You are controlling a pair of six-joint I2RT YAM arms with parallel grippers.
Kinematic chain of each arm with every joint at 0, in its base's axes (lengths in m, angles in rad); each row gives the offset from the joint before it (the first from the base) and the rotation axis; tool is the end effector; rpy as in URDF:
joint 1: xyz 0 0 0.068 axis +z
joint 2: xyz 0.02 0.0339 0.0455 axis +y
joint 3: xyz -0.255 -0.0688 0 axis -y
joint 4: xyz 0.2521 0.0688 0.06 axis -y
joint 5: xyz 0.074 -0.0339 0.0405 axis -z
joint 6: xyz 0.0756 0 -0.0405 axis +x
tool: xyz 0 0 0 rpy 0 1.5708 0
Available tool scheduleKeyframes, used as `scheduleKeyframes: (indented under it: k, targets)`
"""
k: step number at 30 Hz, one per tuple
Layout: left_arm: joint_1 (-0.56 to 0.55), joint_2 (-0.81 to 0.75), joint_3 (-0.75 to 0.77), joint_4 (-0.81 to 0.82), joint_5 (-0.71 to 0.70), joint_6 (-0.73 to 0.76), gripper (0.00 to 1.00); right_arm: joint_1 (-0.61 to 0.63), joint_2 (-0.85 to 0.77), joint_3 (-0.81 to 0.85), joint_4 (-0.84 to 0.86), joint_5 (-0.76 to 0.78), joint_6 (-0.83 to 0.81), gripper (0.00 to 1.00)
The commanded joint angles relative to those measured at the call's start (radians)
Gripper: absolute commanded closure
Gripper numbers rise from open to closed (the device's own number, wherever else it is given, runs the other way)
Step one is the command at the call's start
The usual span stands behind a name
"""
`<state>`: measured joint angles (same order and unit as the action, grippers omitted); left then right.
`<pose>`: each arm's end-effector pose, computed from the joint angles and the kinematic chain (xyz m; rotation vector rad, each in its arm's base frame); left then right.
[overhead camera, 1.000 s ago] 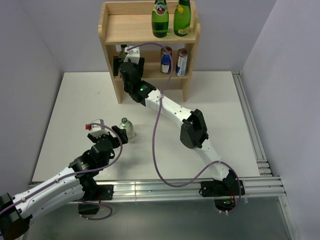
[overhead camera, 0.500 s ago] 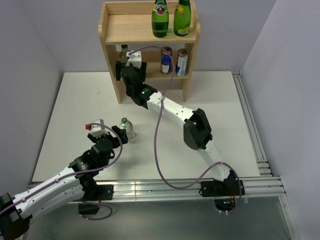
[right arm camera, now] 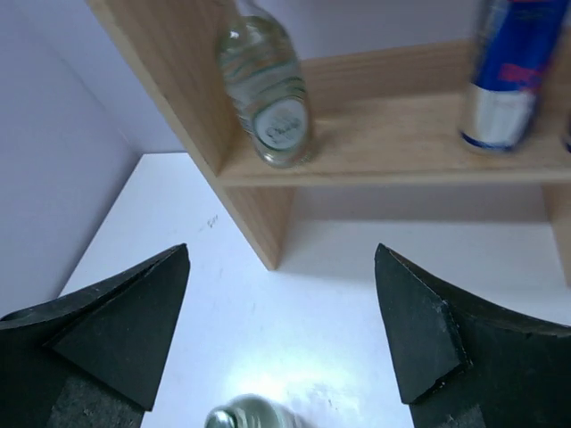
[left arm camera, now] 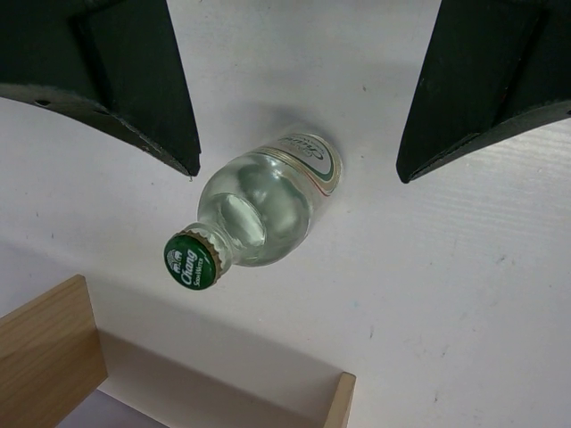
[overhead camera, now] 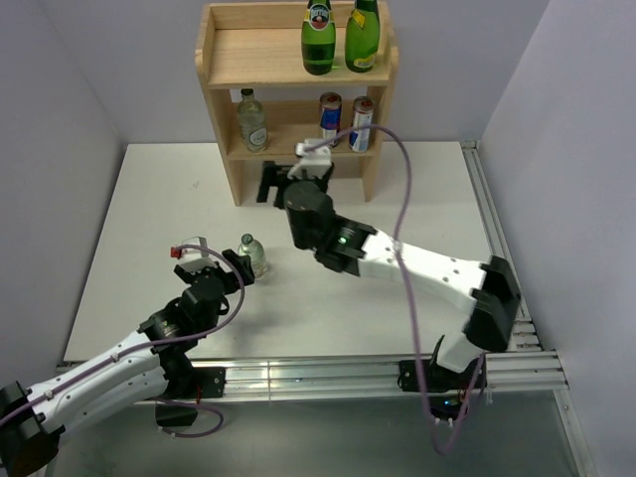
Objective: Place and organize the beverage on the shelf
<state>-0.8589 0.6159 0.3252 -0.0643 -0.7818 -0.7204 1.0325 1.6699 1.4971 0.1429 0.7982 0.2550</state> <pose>0.1646 -0.1093 0.2017 -0.3825 1.7946 -0.3597 0.2672 0.3420 0.3792 -0.0004 1.6035 0.3639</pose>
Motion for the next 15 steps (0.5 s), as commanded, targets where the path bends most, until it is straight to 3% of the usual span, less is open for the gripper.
scheduleKeyframes:
  k: [1, 6, 10, 15]
  targets:
    - [-0.005, 0.048, -0.008, 0.11, 0.012, 0.013, 0.01, 0.034, -0.181, -0.197, 0.003, 0.104, 0.125, 0.09]
    - [-0.017, 0.165, -0.089, 0.342, 0.05, -0.022, 0.01, 0.054, -0.508, -0.531, -0.061, 0.118, 0.285, 0.09]
    - [-0.045, 0.284, -0.106, 0.454, -0.026, -0.021, 0.01, 0.061, -0.698, -0.659, -0.156, 0.142, 0.369, 0.1]
    - [-0.061, 0.52, -0.042, 0.593, -0.092, 0.044, 0.01, 0.064, -0.794, -0.741, -0.207, 0.151, 0.403, 0.1]
